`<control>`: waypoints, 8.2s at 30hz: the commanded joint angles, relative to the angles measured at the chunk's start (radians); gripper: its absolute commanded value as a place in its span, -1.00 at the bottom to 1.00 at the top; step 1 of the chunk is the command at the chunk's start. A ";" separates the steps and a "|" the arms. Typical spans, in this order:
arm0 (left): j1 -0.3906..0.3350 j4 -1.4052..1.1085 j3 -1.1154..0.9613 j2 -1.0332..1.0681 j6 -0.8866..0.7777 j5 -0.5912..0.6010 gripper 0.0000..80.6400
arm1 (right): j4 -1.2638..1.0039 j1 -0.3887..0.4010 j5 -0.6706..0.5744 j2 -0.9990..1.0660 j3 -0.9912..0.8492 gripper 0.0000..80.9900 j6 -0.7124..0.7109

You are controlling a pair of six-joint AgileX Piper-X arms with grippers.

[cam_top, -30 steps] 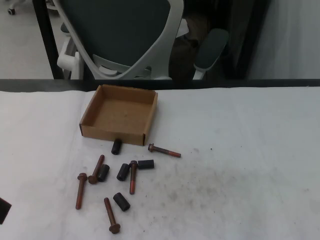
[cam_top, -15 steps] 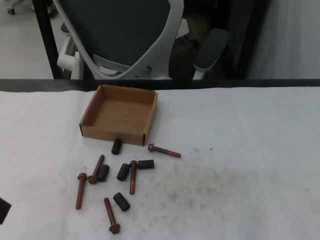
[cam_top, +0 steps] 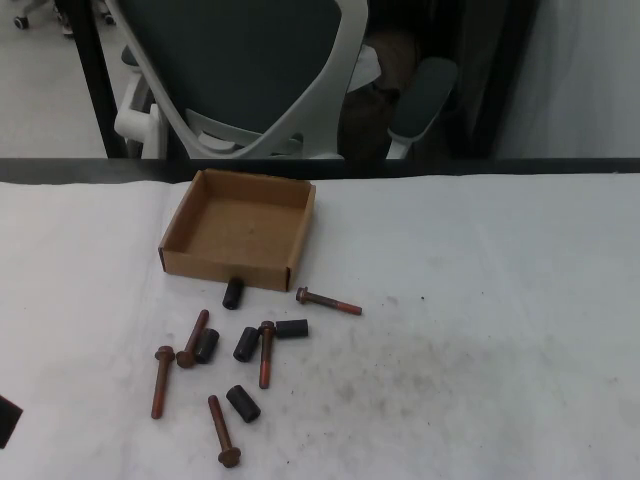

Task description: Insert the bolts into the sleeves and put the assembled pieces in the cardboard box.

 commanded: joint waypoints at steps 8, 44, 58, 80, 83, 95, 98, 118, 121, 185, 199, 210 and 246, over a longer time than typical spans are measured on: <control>-0.034 -0.011 -0.012 0.013 0.000 -0.004 -0.98 | -0.014 0.001 -0.001 0.001 -0.010 -0.99 0.004; -0.034 -0.011 -0.012 0.013 0.000 -0.004 -0.98 | -0.014 0.001 -0.001 0.001 -0.010 -0.99 0.004; -0.034 -0.011 -0.012 0.013 0.000 -0.004 -0.98 | -0.014 0.001 -0.001 0.001 -0.010 -0.99 0.004; -0.034 -0.011 -0.012 0.015 0.000 -0.005 -0.98 | 0.003 0.001 -0.001 0.001 -0.010 -0.99 0.004; -0.034 -0.011 -0.012 0.015 0.000 -0.005 -0.98 | 0.003 0.001 -0.001 0.001 -0.010 -0.99 0.004; -0.034 -0.011 -0.012 0.015 0.000 -0.005 -0.98 | 0.003 0.001 -0.001 0.001 -0.010 -0.99 0.004; -0.034 -0.011 -0.012 0.015 0.000 -0.005 -0.98 | 0.003 0.001 -0.001 0.001 -0.010 -0.99 0.004; -0.034 -0.011 -0.012 0.015 0.000 -0.005 -0.98 | -0.022 -0.001 0.015 0.001 -0.010 -0.99 0.007; -0.034 -0.011 -0.012 0.015 0.000 -0.005 -0.98 | -0.019 -0.001 -0.004 0.001 -0.010 -0.99 0.082; -0.034 0.565 -0.669 1.325 0.210 0.206 -0.17 | 0.532 0.380 -0.648 1.633 -1.076 -0.99 -0.131; -0.034 0.500 -0.728 1.496 0.219 0.134 0.05 | 0.572 0.377 -0.656 1.633 -1.076 -0.99 -0.185; -0.034 0.494 -0.780 1.606 0.230 0.120 -0.30 | 0.556 0.377 -0.656 1.633 -1.076 -0.99 -0.198; -0.034 0.043 -0.186 0.781 0.259 0.133 -0.98 | 0.600 0.475 -0.490 1.762 -1.176 -0.99 -0.213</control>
